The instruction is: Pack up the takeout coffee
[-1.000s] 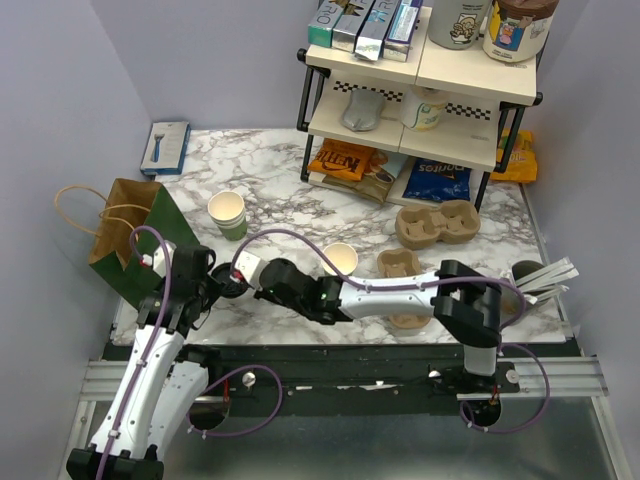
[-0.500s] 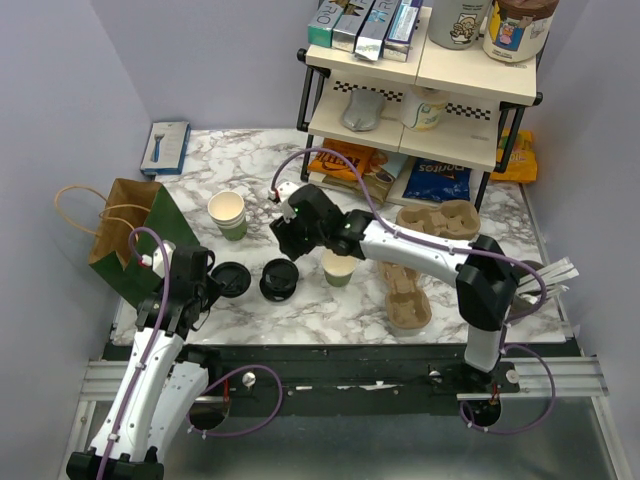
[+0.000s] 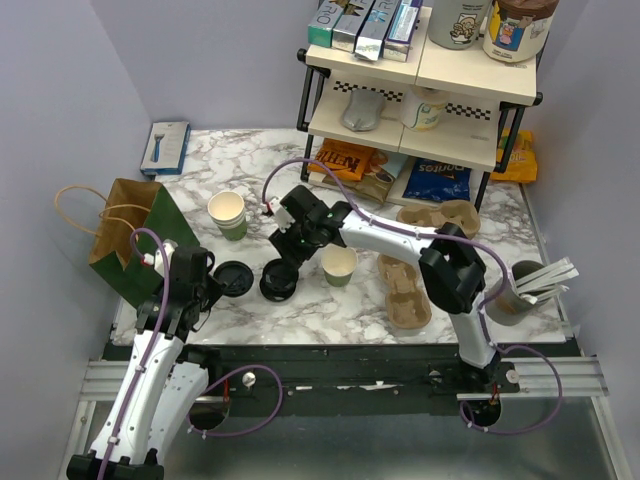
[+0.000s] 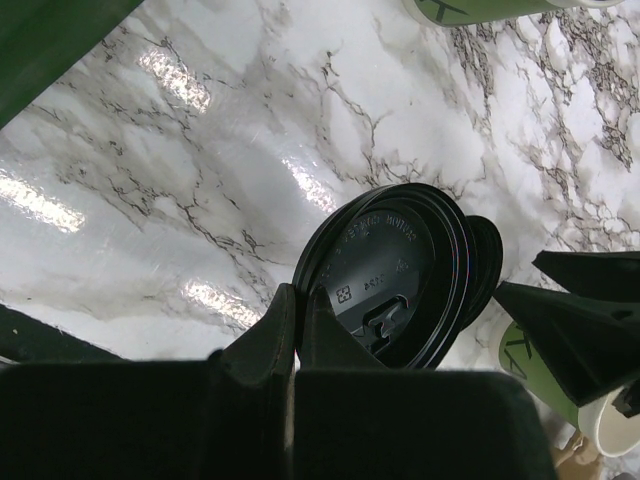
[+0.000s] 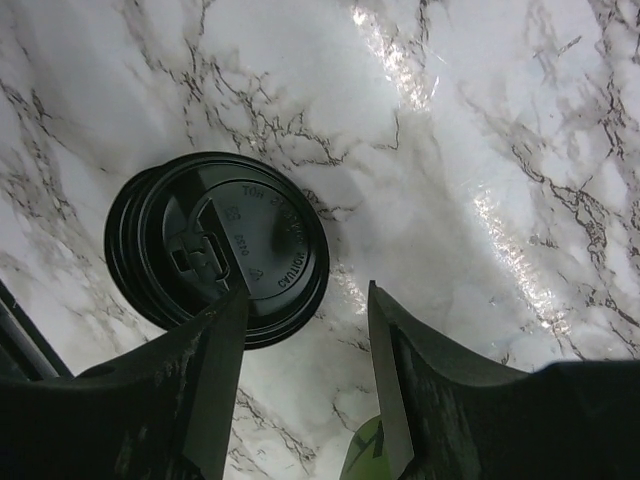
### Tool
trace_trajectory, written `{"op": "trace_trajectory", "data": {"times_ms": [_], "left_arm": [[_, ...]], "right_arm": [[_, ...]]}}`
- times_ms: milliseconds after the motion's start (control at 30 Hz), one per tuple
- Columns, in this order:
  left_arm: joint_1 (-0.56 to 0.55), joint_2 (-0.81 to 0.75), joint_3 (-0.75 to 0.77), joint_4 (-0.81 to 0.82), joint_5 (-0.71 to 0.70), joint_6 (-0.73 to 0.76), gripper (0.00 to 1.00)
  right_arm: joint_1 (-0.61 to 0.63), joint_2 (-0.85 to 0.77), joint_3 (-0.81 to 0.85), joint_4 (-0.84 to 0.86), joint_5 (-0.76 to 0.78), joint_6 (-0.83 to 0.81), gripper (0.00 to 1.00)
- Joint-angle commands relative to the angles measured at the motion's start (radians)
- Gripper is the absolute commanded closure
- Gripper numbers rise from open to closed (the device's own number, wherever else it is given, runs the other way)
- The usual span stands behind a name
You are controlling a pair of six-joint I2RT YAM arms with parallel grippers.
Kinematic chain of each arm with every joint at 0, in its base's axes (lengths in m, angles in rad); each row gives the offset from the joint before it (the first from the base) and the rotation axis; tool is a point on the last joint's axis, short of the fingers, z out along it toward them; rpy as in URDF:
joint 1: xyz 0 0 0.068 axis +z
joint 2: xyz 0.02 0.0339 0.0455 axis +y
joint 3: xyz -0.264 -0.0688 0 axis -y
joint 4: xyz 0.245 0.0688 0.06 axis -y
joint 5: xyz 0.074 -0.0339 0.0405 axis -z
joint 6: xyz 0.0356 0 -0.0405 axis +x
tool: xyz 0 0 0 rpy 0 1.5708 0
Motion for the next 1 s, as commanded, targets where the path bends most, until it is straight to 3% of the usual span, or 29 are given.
{"op": "trace_trajectory", "data": {"times_ms": [0, 400, 533, 667, 733, 767, 967], "left_arm": [[-0.002, -0.010, -0.010, 0.020, 0.018, 0.014, 1.00], [-0.003, -0.004, -0.007, 0.013, 0.012, 0.011, 1.00], [-0.003, -0.002, -0.006, 0.013, 0.012, 0.011, 1.00], [-0.003, -0.005, -0.003, 0.007, 0.004, 0.009, 1.00], [-0.002, -0.008, 0.000, -0.001, -0.005, 0.003, 1.00], [-0.002, -0.009, 0.000, -0.001, -0.005, 0.001, 1.00], [-0.002, -0.019, -0.007, 0.023, 0.027, 0.026, 1.00]], "right_arm": [[-0.007, 0.031, 0.029, -0.032, 0.057, -0.010, 0.41], [-0.014, 0.097, 0.046, -0.029, 0.005, 0.067, 0.52], [-0.018, 0.097, 0.044, -0.031, -0.007, 0.090, 0.64], [-0.018, 0.078, 0.034, -0.026, -0.010, 0.122, 0.86], [-0.018, 0.065, 0.027, -0.021, -0.015, 0.131, 0.91], [-0.018, 0.054, 0.020, -0.021, -0.014, 0.137, 0.99], [-0.019, -0.014, 0.009, -0.005, 0.028, 0.174, 0.99]]}}
